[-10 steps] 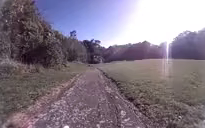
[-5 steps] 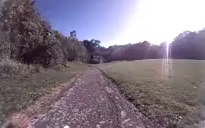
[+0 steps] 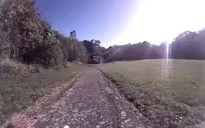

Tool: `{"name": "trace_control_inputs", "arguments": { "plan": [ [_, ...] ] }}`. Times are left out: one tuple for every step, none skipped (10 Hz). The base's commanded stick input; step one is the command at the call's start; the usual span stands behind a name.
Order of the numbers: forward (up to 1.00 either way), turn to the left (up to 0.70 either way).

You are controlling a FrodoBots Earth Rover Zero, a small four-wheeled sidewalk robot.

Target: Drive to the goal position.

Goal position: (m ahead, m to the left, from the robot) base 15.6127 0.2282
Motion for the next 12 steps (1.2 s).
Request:
{"name": "trace_control_inputs", "arguments": {
  "plan": [
    [0.05, 0.00],
    [0.05, 0.00],
    [0.05, 0.00],
    [0.05, 0.00],
    [0.05, 0.00],
    [0.05, 0.00],
    [0.05, 0.00],
    [0.05, 0.00],
    [0.05, 0.00],
    [0.05, 0.00],
    [0.05, 0.00],
    [0.05, 0.00]
  ]
}}
